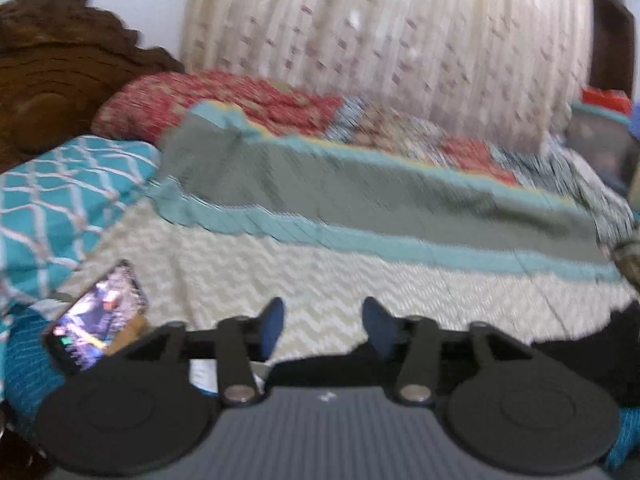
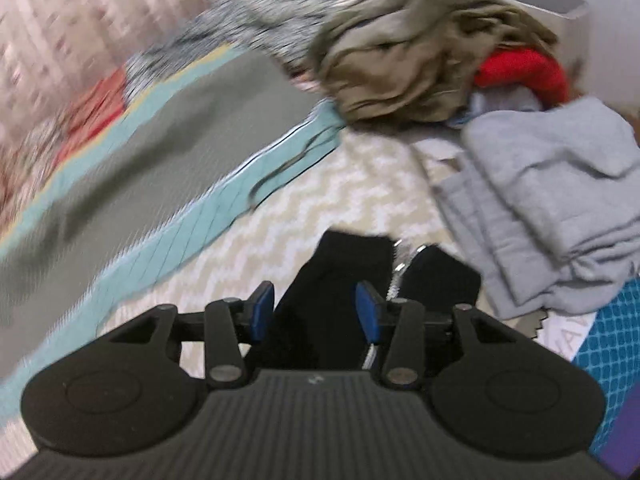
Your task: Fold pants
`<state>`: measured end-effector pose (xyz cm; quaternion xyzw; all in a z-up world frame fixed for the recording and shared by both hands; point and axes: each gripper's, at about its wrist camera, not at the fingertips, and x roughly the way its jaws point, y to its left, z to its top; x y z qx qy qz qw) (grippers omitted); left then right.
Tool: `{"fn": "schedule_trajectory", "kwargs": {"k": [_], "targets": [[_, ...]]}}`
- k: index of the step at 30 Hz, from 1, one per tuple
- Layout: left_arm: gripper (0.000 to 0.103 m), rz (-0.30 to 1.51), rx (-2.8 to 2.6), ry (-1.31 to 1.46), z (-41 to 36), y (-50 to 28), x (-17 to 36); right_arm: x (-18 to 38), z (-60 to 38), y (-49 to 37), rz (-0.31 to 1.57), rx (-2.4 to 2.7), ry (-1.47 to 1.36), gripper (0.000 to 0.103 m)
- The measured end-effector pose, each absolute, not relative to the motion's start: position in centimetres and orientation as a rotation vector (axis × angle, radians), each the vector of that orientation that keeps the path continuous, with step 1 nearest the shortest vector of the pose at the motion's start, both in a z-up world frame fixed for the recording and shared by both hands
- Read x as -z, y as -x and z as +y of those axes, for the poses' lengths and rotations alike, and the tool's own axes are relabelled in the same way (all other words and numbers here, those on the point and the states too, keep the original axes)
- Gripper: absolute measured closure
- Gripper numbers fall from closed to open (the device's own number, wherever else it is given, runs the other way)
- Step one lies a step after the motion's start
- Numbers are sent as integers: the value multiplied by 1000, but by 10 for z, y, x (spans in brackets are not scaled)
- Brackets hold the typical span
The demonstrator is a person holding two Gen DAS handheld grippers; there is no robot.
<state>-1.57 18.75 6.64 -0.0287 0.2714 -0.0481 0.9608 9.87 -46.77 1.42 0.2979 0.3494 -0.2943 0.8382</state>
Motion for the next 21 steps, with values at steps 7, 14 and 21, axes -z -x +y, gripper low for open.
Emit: {"fn": "schedule_trajectory", "kwargs": {"k": [7, 14, 21], "targets": [[46, 613, 119, -13, 169, 3, -47, 0, -473, -139, 850, 676, -572, 32], [43, 597, 81, -70, 183, 10, -62, 20, -482, -151, 899, 715, -581, 92], [24, 581, 183, -181, 181, 7, -67, -24, -494, -76, 655, 716, -669, 94]]}}
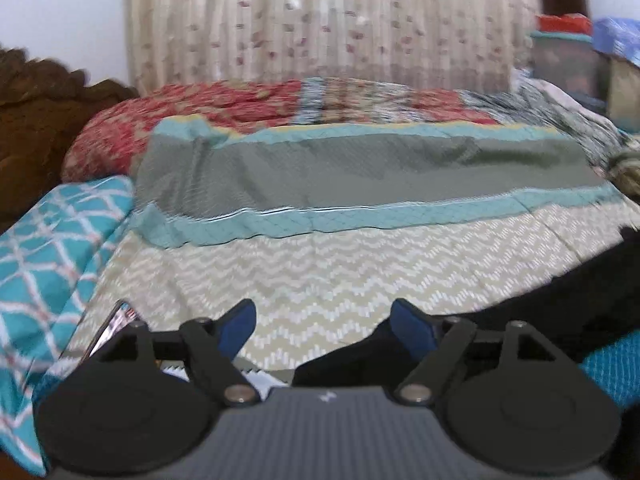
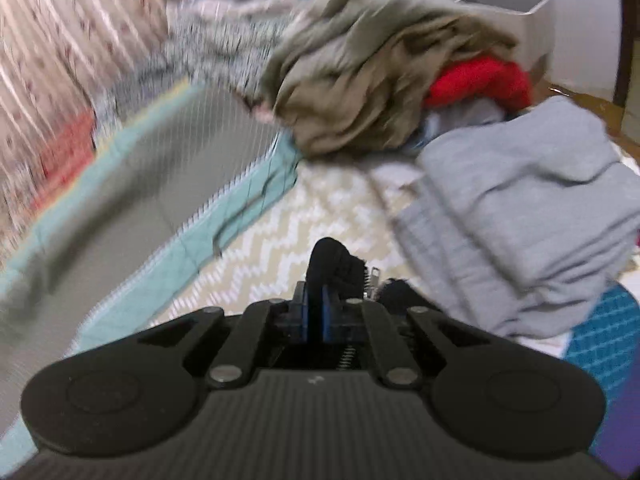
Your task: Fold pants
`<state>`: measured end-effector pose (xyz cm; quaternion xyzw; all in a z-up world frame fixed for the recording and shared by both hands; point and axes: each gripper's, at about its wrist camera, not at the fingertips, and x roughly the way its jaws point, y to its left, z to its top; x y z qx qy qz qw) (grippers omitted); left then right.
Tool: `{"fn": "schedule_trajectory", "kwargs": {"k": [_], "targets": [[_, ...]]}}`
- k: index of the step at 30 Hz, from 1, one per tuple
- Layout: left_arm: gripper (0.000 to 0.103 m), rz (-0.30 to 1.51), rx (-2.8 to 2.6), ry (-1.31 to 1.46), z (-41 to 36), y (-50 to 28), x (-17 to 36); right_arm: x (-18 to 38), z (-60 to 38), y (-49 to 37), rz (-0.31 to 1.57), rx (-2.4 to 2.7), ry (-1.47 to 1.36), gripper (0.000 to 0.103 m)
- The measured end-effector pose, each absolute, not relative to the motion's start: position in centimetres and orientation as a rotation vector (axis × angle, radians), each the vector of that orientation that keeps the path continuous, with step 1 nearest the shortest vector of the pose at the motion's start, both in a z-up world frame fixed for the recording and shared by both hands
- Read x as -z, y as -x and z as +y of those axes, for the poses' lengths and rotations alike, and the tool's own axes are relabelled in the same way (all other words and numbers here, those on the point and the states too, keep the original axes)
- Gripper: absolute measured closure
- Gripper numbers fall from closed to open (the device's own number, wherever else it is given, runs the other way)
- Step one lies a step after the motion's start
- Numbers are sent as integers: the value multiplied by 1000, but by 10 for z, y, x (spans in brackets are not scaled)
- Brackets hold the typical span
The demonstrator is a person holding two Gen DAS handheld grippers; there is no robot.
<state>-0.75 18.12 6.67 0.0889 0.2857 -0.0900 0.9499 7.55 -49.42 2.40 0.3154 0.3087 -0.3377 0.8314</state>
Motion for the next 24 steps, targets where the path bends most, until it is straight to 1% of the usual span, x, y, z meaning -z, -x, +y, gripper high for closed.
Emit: {"fn": "schedule_trajectory", "kwargs": {"k": [4, 7, 8, 9, 11, 13, 14, 15, 17, 19, 24], "targets": [[21, 627, 300, -249, 172, -7, -52, -39, -506, -33, 553, 769, -735, 94], [22, 685, 365, -322, 162, -22, -32, -41, -508, -23, 552, 780, -744, 94], [27, 707, 387, -358, 158, -27, -24, -42, -506, -22, 556, 779, -745, 94], [44, 721, 397, -387, 155, -26, -18, -43, -503, -21, 556, 775, -748, 94], [65, 766, 456, -436, 151, -26, -9, -46, -500, -19, 549, 763, -755, 94], [67, 765, 479, -477, 148, -17, -7, -52, -499, -20, 541, 753, -747, 94], [77, 752, 488, -495, 147, -11, -7, -56, -498, -22, 535, 745, -742, 94], [91, 748, 486, -507, 147, -9, -6, -59, -501, -22, 530, 737, -741, 94], [92, 729, 437, -518, 147, -6, -6, -66, -501, -24, 514, 721, -744, 94], [92, 673, 383, -509, 149, -2, -12, -72, -500, -26, 497, 706, -741, 94], [93, 526, 224, -366, 164, -14, -58, -105, -497, -23, 376, 637, -780, 94]]}}
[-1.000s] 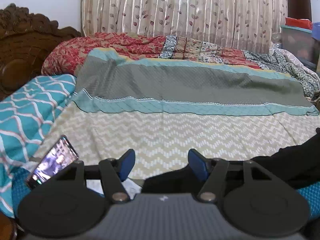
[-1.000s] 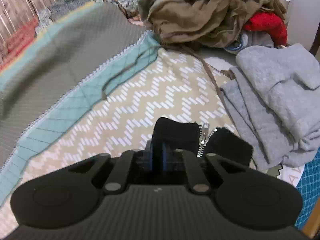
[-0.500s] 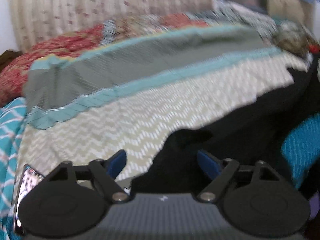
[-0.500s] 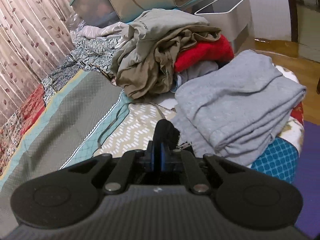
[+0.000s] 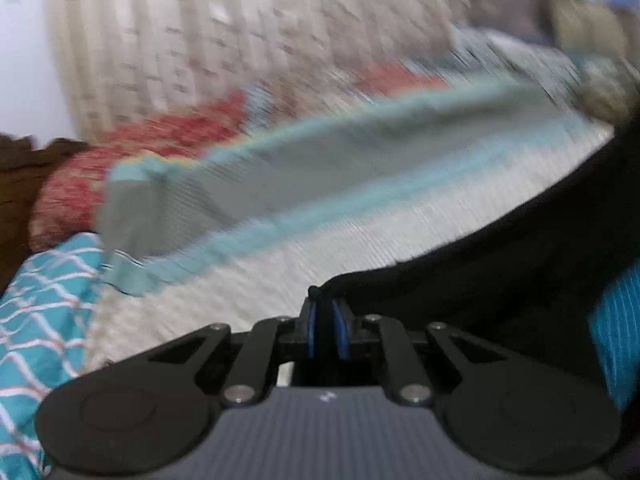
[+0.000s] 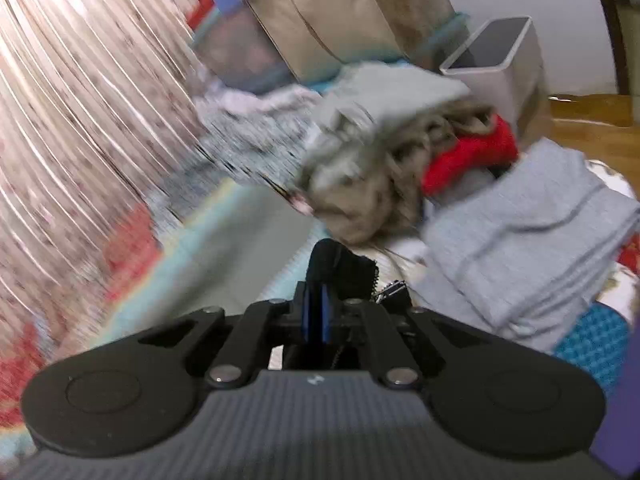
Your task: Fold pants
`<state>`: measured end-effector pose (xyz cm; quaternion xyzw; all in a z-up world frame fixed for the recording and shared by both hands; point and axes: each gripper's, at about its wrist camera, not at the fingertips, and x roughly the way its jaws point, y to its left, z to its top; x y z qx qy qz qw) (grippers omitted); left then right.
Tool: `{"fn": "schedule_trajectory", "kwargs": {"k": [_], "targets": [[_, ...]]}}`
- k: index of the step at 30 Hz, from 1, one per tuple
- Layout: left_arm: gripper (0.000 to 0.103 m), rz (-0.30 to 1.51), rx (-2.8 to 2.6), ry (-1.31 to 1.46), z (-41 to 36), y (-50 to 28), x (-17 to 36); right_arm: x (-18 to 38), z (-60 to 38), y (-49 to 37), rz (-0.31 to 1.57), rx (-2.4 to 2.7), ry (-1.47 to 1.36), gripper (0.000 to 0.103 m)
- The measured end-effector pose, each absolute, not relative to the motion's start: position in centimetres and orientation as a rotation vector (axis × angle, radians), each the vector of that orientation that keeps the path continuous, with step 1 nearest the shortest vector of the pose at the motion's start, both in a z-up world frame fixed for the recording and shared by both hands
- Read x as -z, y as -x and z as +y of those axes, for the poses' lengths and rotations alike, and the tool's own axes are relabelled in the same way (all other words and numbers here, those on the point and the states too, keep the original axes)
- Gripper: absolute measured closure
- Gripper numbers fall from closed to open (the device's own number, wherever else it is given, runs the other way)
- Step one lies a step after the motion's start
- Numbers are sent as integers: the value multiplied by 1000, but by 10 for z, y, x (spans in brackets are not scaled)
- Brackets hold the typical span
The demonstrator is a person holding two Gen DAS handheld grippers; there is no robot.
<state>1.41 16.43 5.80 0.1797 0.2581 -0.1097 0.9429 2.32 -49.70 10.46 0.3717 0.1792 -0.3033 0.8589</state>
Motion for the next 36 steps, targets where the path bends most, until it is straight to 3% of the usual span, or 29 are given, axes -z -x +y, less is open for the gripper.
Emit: {"fn": "schedule_trajectory", "kwargs": {"k": [6, 12, 14, 15, 16, 17, 19, 26, 34, 36], "targets": [[93, 440, 112, -312, 161, -85, -97, -134, -484, -65, 336, 565, -703, 94], [92, 495, 19, -335, 126, -199, -75, -131, -485, -172, 346, 547, -674, 94], [84, 551, -52, -336, 112, -233, -56, -125, -484, -208, 333, 541, -671, 85], [81, 611, -83, -338, 106, -249, -44, -118, -482, -223, 348, 539, -646, 76], [80, 669, -120, -353, 100, -261, -31, -106, -477, -240, 410, 560, -597, 47], [79, 696, -134, -368, 96, -264, -21, -97, -471, -246, 467, 599, -560, 39], [76, 713, -96, -354, 99, -251, -11, -73, -460, -246, 519, 597, -503, 40], [44, 759, -13, -125, 168, -144, -24, -8, -437, -156, 598, 368, -478, 41], [42, 1022, 156, 446, 222, -61, 18, 15, -395, -72, 623, 263, -631, 41], [36, 1036, 206, 599, 226, -50, 30, 11, -378, -61, 616, 212, -633, 41]]}}
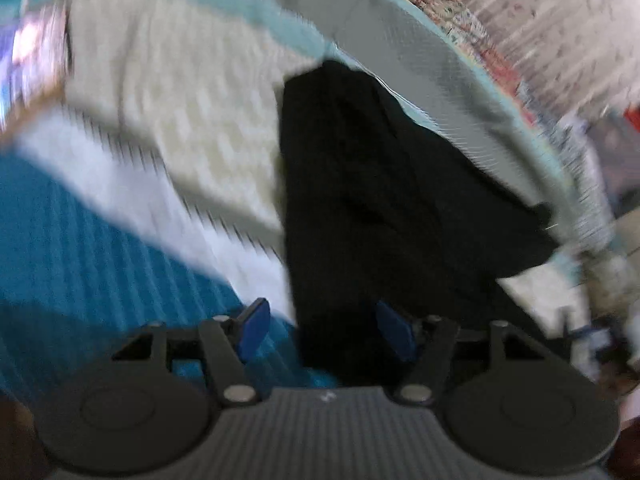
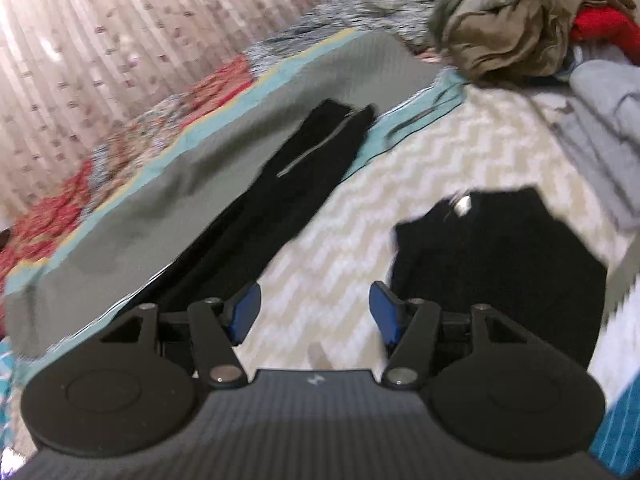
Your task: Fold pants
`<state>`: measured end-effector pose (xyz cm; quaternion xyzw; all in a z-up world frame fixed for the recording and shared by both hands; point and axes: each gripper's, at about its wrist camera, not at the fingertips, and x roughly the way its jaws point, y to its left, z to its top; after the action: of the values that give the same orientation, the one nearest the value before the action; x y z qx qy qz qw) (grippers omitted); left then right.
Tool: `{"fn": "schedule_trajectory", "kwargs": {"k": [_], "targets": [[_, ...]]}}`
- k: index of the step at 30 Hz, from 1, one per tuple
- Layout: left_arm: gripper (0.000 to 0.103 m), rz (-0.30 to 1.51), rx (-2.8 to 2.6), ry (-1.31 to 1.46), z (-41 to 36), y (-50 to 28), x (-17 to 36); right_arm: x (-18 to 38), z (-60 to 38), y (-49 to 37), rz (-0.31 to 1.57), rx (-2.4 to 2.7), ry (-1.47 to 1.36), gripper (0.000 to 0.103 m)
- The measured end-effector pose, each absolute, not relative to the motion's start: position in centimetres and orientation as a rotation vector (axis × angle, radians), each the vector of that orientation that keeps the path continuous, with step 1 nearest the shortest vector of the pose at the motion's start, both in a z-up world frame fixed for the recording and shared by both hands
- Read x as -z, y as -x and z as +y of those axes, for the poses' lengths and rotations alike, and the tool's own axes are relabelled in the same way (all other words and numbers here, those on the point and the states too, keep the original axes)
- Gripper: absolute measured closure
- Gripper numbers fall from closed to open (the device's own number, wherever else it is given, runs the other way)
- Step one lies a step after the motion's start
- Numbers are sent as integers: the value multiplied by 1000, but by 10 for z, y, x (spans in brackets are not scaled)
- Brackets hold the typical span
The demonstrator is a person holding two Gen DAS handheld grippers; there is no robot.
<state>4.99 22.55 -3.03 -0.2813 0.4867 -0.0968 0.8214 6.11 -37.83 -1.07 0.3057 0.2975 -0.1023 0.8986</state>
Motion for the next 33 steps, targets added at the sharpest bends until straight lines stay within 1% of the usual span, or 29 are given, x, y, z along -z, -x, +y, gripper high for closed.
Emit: {"fn": "schedule_trajectory", "kwargs": {"k": [1, 2, 6, 8, 9, 10, 11, 12, 13, 14, 15, 19, 21, 22, 27, 29, 33], "targets": [[32, 1042, 223, 667, 227, -47, 37, 9, -368, -55, 618, 174, -625, 41], [23, 1046, 236, 749, 227, -40, 43, 6, -355, -51, 629, 128, -611, 41], [20, 1045, 281, 1051, 225, -27, 71, 2, -306, -40, 681, -20, -506, 41], [20, 1026, 255, 1123, 223, -31, 81, 4, -280, -35, 705, -71, -452, 41], [22, 1014, 238, 1136, 222, -36, 85, 6, -268, -31, 716, -91, -427, 41], [28, 1000, 221, 1133, 221, -41, 89, 10, -259, -31, 728, -107, -407, 41], [59, 998, 188, 1111, 219, -47, 90, 12, -250, -30, 744, -121, -399, 41], [82, 1007, 167, 1086, 218, -51, 90, 14, -247, -31, 760, -127, -405, 42], [82, 1003, 178, 1085, 217, -53, 87, 16, -245, -28, 773, -128, -414, 44], [84, 962, 176, 1069, 217, -48, 76, 17, -243, -27, 782, -128, -424, 45], [90, 904, 180, 1005, 216, -41, 56, 18, -240, -21, 788, -131, -436, 45], [89, 649, 148, 757, 229, 12, -22, 18, -242, -15, 777, -133, -439, 45], [89, 594, 72, 686, 239, 29, -36, 22, -242, -11, 778, -127, -453, 45], [89, 612, 34, 676, 244, 31, -33, 23, -242, -12, 779, -124, -461, 45], [89, 837, -115, 763, 252, 22, 20, 18, -257, -4, 742, -89, -462, 45], [89, 856, -125, 778, 254, 25, 26, 11, -279, 7, 697, -18, -459, 45], [89, 830, -109, 753, 255, 24, 9, 1, -350, 33, 611, 248, -470, 44]]}}
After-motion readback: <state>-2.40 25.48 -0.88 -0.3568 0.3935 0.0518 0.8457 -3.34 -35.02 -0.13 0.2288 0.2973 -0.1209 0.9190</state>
